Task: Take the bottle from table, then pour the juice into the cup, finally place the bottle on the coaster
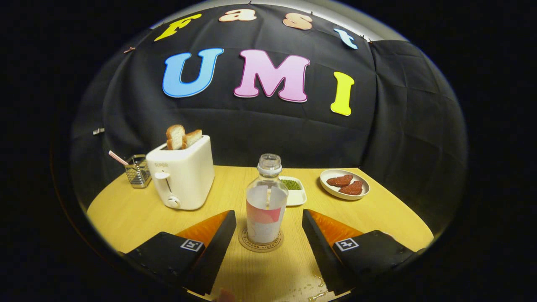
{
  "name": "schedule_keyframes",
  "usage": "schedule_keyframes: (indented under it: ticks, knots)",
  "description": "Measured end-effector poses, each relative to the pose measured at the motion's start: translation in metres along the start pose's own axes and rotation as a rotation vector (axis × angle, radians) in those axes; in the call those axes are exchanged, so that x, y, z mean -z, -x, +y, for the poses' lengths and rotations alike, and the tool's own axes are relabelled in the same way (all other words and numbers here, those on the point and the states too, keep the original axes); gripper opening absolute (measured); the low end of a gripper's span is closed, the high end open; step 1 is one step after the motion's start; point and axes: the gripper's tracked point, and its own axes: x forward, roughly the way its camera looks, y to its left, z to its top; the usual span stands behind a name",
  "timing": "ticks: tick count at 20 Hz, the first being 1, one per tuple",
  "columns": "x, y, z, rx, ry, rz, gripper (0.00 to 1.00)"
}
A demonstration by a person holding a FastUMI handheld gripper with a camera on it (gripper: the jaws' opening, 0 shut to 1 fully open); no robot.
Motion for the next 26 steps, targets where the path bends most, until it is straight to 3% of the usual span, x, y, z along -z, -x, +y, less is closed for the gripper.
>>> schedule_keyframes:
  ticks: [7, 12, 16, 26]
  knots:
    - [-0.082, 0.088, -0.003, -0.020, -0.042, -0.119, 0.97]
    - [-0.132, 0.154, 0.015, -0.102, -0.074, -0.218, 0.97]
    - [-0.149, 0.194, 0.019, -0.114, -0.017, -0.231, 0.97]
    - [-0.178, 0.261, 0.048, -0.147, -0.052, -0.298, 0.97]
